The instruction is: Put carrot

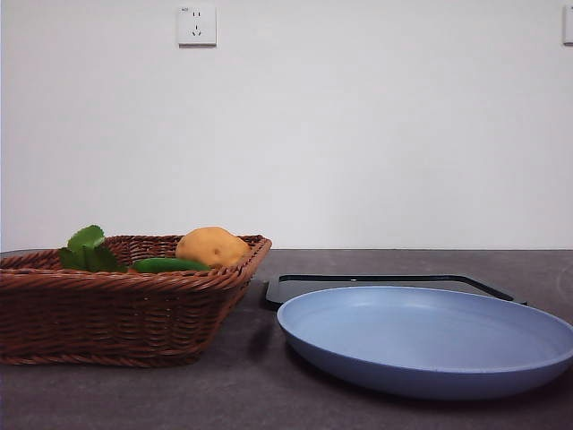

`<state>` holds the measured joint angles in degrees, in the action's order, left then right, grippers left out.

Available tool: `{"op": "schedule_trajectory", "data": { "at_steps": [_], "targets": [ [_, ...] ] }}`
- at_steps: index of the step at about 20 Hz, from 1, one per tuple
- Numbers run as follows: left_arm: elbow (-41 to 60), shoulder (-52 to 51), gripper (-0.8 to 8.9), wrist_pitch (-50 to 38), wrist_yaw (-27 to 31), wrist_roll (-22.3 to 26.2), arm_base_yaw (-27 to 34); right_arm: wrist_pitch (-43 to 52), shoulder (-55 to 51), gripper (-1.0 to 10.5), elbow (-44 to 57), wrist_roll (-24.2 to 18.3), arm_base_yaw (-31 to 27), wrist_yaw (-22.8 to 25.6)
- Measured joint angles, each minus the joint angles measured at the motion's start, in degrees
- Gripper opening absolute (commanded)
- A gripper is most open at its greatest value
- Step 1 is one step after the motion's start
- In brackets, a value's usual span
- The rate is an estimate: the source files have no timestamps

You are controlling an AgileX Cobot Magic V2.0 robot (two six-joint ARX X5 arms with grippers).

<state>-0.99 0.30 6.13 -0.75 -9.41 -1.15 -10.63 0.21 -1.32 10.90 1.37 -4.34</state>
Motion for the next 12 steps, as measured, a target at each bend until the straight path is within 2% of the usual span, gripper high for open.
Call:
{"op": "schedule_trajectory", "data": {
  "at_steps": [4,6,9,12],
  "targets": [
    [0.0,0.0,0.08,-1.55,-8.28,-8.35,0.0,0.0,0.0,0.1,0.0,9.14,0.0,0.0],
    [0.0,0.0,0.08,-2.38,-11.74,-10.54,0.0,0.0,0.0,0.1,0.0,12.98,0.0,-0.02],
    [0.0,-0.02,0.07,-4.94,-14.51,-12.35,0.0,0.0,0.0,0.1,0.0,16.28,0.0,-0.2],
    [0.0,-0.02,0.07,-4.9,-14.86,-14.47,0.0,0.0,0.0,0.1,0.0,17.81,0.0,-1.22]
  ]
}}
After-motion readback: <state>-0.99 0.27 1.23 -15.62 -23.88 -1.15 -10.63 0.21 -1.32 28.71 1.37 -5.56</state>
